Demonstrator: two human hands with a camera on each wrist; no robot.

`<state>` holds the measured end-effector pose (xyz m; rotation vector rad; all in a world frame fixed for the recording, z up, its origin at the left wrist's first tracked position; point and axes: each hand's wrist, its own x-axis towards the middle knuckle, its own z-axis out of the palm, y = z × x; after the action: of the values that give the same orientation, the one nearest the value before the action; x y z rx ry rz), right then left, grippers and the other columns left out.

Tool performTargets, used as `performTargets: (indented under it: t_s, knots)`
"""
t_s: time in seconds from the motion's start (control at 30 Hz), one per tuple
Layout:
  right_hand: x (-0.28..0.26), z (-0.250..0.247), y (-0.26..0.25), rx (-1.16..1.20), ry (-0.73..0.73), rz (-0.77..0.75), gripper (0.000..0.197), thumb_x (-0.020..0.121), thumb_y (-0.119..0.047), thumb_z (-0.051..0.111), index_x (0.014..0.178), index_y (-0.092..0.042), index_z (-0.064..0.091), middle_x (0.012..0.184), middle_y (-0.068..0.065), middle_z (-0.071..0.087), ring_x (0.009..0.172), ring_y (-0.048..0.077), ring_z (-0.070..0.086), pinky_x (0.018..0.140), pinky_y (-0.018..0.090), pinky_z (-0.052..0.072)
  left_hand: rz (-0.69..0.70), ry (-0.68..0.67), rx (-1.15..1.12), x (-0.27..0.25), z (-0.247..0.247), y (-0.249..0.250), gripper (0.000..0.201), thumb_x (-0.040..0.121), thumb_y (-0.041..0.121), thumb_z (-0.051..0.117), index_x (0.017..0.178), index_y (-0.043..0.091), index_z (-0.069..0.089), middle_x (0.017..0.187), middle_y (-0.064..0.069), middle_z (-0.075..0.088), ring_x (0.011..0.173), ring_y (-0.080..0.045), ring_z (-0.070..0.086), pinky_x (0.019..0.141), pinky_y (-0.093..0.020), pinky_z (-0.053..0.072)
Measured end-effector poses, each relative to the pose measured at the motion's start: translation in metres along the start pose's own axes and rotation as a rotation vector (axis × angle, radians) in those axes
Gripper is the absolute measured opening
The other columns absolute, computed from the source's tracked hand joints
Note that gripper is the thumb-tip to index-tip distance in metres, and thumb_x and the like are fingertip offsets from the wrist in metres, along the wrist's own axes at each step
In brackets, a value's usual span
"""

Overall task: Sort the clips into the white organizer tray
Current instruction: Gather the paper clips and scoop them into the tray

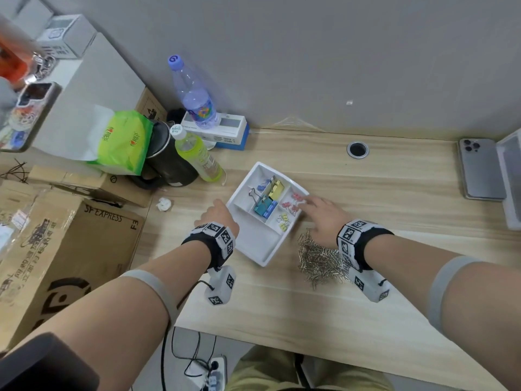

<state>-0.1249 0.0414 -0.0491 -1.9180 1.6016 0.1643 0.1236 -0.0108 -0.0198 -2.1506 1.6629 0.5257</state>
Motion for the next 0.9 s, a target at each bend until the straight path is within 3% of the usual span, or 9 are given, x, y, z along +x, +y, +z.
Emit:
performTargets:
  t_s: [0.1,0.23,0.3,0.47,0.7,0.77,0.9]
  knots:
    - [-0.015,0.002,0.008,0.027,0.088,0.176,0.083,0.072,-0.042,0.067,0.145,-0.024,0.031,0.149,0.009,0.031,0.134,0.028,0.035,0.105,0.047,0.043,-0.032,-0.012,-0.026,-0.006,0.002,-0.005,0.021,0.085,0.012,0.049,0.106,0.013,0.047,0.105,-0.009,0.059,0.097,-0.031,0.058,0.096,-0.045,0.045]
    - [-0.035,0.012,0.025,-0.056,-0.031,0.357,0.116,0.046,-0.068,0.079,0.142,-0.025,0.03,0.142,0.007,0.032,0.129,0.028,0.036,0.097,0.045,0.048,-0.043,-0.065,-0.049,-0.009,0.005,-0.016,0.014,0.079,0.01,0.05,0.092,0.011,0.055,0.093,-0.008,0.064,0.083,-0.029,0.063,0.083,-0.038,0.053]
    - [-0.044,0.02,0.03,-0.077,-0.085,0.385,0.13,0.036,-0.071,0.082,0.145,-0.028,0.024,0.141,0.006,0.029,0.13,0.028,0.033,0.095,0.049,0.049,-0.005,-0.111,-0.009,-0.013,0.006,-0.019,0.012,0.08,0.011,0.054,0.089,0.008,0.061,0.094,-0.009,0.068,0.076,-0.027,0.063,0.069,-0.028,0.05]
    - [-0.055,0.04,0.031,-0.084,-0.108,0.362,0.149,0.026,-0.066,0.087,0.15,-0.036,0.009,0.149,0.004,0.019,0.137,0.028,0.022,0.094,0.048,0.05,0.0,-0.166,0.003,-0.024,0.018,-0.025,0.009,0.083,0.013,0.052,0.078,0.01,0.058,0.075,-0.005,0.063,0.059,-0.02,0.056,0.058,-0.026,0.046]
    - [-0.051,0.055,0.029,-0.033,-0.013,0.302,0.145,0.031,-0.063,0.09,0.149,-0.041,0.008,0.145,0.009,0.023,0.135,0.03,0.022,0.097,0.047,0.048,0.003,-0.181,-0.075,-0.027,0.027,-0.024,0.001,0.08,0.014,0.051,0.08,0.015,0.051,0.077,-0.003,0.057,0.063,-0.02,0.054,0.069,-0.03,0.051]
    - [-0.05,0.057,0.029,-0.036,-0.001,0.281,0.136,0.037,-0.064,0.088,0.148,-0.042,0.013,0.143,0.008,0.024,0.133,0.03,0.024,0.098,0.047,0.048,0.005,-0.179,-0.088,-0.027,0.03,-0.023,0.004,0.08,0.015,0.051,0.084,0.014,0.051,0.076,-0.002,0.055,0.064,-0.019,0.053,0.069,-0.03,0.051]
    - [-0.052,0.061,0.03,0.0,0.033,0.247,0.103,0.052,-0.062,0.083,0.139,-0.043,0.031,0.129,0.003,0.031,0.12,0.026,0.032,0.087,0.045,0.052,0.017,-0.158,-0.11,-0.03,0.032,-0.022,0.012,0.08,0.017,0.05,0.091,0.013,0.054,0.079,-0.002,0.056,0.065,-0.019,0.054,0.064,-0.028,0.049]
